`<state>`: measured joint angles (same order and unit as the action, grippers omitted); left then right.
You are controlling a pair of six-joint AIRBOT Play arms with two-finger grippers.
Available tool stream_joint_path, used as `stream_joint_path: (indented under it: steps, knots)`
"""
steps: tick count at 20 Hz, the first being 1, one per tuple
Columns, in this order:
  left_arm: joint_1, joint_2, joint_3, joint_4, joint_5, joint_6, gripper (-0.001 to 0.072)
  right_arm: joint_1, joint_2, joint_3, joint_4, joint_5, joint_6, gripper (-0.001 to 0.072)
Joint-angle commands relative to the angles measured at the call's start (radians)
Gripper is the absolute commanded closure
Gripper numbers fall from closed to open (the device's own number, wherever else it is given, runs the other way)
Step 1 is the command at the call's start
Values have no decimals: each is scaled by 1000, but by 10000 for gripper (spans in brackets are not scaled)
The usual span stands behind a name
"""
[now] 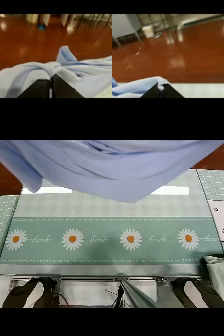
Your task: Fold the shirts.
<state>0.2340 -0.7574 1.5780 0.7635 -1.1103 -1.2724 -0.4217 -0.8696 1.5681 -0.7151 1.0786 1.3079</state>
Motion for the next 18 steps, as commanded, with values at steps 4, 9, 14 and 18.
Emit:
stream_joint_path:
  steps: [4,9,14,18]
  knots:
    - [35,78,86,321,-293,-160,678,0,30,165,-423,247,165,686]
    - [15,84,-101,231,-470,-165,678,0,-27,162,-449,402,171,687]
    - [-104,82,-365,110,-352,-161,678,118,-257,162,-431,463,128,686]
    - [-209,72,-590,111,-205,-161,678,257,-519,163,-551,420,94,686]
